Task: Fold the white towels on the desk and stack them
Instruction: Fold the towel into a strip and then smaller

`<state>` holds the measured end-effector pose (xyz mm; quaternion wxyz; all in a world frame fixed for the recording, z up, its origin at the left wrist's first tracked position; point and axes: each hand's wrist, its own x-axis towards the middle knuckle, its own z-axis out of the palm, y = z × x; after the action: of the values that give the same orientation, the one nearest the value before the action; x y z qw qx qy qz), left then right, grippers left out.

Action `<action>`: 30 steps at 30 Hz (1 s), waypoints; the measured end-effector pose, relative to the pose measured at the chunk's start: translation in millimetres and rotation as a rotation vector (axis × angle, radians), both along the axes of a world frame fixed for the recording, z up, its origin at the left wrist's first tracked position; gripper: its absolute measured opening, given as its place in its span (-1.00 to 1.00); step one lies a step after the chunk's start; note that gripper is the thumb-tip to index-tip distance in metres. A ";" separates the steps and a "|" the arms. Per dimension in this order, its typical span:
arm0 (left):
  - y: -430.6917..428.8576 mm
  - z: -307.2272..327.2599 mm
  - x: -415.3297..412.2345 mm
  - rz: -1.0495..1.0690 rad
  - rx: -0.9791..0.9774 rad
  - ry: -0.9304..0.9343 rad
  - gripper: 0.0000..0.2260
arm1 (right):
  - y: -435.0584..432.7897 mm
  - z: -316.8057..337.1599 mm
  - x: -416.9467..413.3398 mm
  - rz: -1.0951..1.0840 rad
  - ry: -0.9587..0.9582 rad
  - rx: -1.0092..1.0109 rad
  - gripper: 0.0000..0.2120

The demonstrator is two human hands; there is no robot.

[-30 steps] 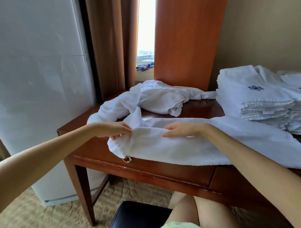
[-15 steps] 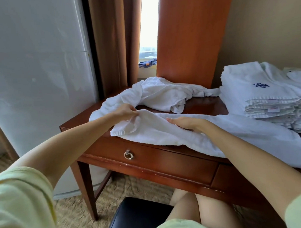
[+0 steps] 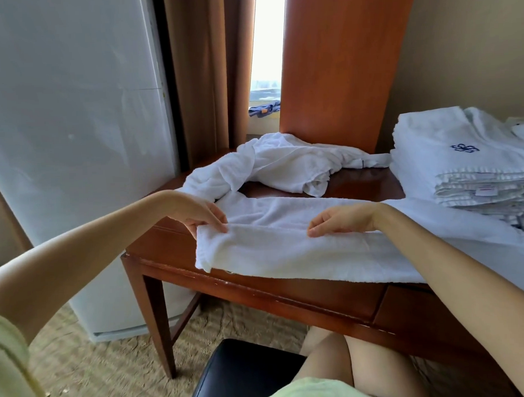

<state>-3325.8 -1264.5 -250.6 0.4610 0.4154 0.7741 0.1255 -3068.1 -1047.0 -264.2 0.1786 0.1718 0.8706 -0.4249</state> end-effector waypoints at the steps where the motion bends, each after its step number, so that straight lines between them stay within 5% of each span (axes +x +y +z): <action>1: 2.9 -3.2 -2.5 0.020 0.040 0.048 -0.81 | 0.0 -3.0 -1.4 -0.039 0.034 0.043 -0.83; 7: 9.0 -16.3 -8.7 0.082 0.120 0.263 -0.94 | -0.2 -25.3 -12.7 -0.094 0.175 0.331 -0.79; 12: 8.2 -22.1 -10.7 0.042 0.429 0.825 -0.92 | 0.3 -40.9 -16.3 -0.165 0.332 0.397 -0.81; 17: -4.0 -46.2 -2.5 0.098 0.614 0.802 -0.63 | -8.6 -44.2 -21.9 -0.151 0.297 0.545 -0.67; 23: -63.3 -94.0 25.9 0.272 1.088 0.980 -0.74 | -57.7 -37.7 -59.7 -0.032 0.432 0.579 -0.50; 30: -77.7 -162.2 47.3 0.319 1.099 1.017 -0.44 | -112.9 -60.2 -114.0 0.119 0.526 0.486 -0.60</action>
<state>-3278.4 -1342.3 -412.8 -0.2485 0.4748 0.7679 0.3509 -3182.1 -1159.8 -324.4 -0.0731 0.0432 0.9709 -0.2241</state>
